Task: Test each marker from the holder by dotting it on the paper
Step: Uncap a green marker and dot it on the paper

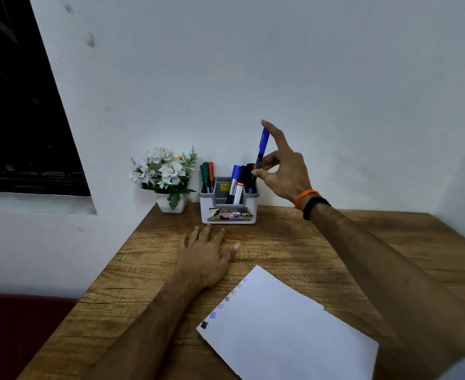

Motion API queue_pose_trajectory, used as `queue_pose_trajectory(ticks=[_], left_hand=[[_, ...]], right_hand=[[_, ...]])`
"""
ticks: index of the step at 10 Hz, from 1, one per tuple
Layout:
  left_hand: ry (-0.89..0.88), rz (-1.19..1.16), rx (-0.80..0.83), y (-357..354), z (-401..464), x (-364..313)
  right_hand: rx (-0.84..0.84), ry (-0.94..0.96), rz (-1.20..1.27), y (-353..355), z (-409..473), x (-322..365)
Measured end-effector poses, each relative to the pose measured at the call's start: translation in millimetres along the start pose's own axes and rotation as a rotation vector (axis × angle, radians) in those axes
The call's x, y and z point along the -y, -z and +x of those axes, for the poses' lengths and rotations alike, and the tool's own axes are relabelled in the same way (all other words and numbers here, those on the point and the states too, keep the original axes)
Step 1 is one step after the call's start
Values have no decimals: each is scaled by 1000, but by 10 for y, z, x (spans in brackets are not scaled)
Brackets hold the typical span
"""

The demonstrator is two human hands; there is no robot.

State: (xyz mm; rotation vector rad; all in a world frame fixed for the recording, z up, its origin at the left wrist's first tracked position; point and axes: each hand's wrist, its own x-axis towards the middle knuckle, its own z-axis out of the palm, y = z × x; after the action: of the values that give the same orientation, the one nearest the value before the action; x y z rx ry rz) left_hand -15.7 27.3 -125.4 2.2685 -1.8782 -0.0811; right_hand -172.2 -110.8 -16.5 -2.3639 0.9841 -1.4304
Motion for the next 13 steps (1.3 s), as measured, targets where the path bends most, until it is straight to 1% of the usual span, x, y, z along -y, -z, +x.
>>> queue_pose_trajectory(ticks=[1, 3, 4, 5, 6, 7, 8, 9, 10, 11, 13], left_hand=[[-1, 1, 0, 0, 1, -5], [0, -2, 1, 4, 0, -6], [1, -3, -1, 5, 2, -6], [2, 2, 3, 11, -1, -7], [5, -3, 10, 21, -1, -7], [5, -13, 13, 36, -6, -11], [17, -54, 1, 67, -10, 5], [51, -20, -43, 112, 13, 124], [115, 15, -48, 137, 8, 316], [174, 2, -46, 136, -11, 435], [182, -7, -37, 114, -1, 438]], right_hand=[[19, -11, -50, -50, 2, -42], [168, 5, -197, -150, -64, -130], [174, -41, -150, -186, -78, -164], [156, -59, -145, -167, -69, -138], [163, -31, -177, -134, -80, -88], [116, 8, -196, -129, -107, -17], [39, 54, -151, -160, -116, 87], [41, 59, -118, -247, -96, 202], [98, 41, -111, -382, -47, 289], [201, 4, -107, -529, 15, 392], [337, -22, -163, -796, 180, 481]])
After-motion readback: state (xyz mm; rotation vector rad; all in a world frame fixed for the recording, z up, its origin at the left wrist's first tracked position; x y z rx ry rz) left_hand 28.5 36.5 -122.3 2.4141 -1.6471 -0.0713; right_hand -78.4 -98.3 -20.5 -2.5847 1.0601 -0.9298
